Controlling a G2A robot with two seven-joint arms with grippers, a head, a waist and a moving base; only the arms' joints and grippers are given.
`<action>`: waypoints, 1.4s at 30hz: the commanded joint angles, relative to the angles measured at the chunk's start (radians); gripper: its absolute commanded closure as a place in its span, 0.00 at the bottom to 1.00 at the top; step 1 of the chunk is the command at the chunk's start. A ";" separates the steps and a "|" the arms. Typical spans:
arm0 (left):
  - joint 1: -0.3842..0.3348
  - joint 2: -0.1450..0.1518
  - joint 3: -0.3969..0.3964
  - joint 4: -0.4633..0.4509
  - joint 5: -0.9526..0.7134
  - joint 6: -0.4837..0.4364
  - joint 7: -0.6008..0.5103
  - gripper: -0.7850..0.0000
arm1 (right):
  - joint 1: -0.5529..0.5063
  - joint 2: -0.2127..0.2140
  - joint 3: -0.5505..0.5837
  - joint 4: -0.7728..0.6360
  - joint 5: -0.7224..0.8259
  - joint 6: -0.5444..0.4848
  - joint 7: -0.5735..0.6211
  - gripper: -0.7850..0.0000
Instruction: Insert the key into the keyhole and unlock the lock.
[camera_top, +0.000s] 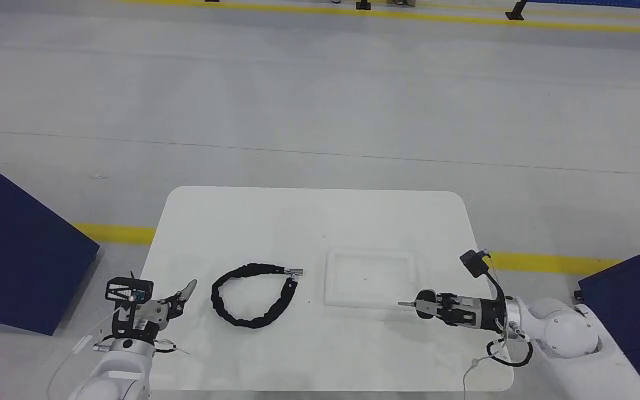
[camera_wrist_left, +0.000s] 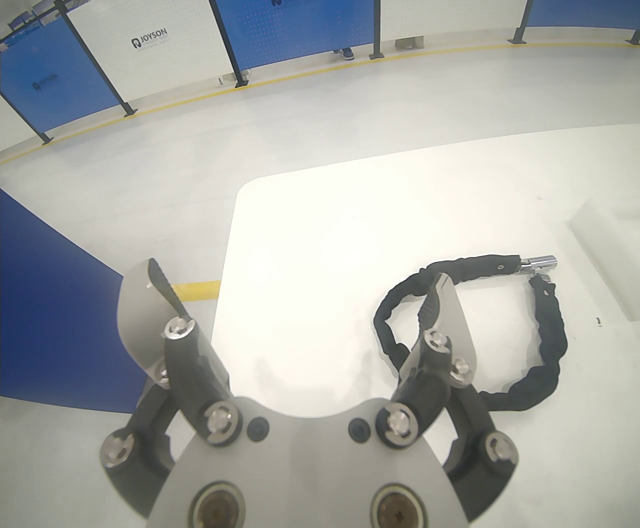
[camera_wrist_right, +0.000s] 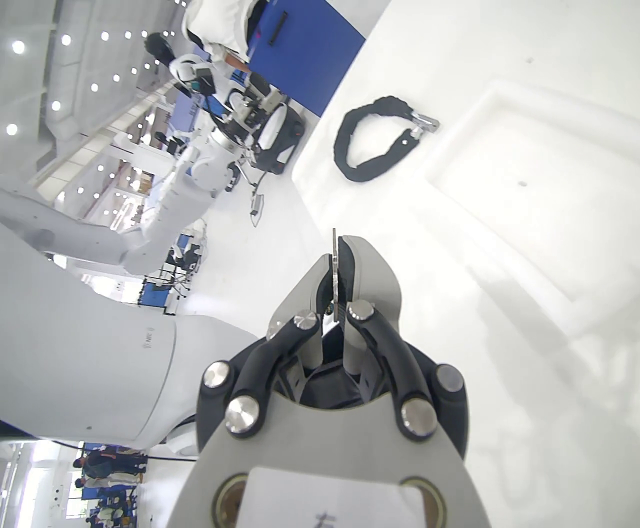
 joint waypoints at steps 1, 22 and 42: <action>0.000 0.000 0.000 0.000 0.000 0.000 0.000 0.00 | -0.032 0.015 0.013 -0.025 0.041 -0.011 -0.011 1.00; 0.000 0.000 0.000 0.000 0.000 0.000 0.000 0.00 | -0.102 0.068 0.022 -0.062 0.151 -0.044 -0.044 1.00; -0.198 0.037 -0.046 -0.169 0.111 -0.428 -0.363 0.00 | -0.102 0.068 0.022 -0.062 0.151 -0.044 -0.044 1.00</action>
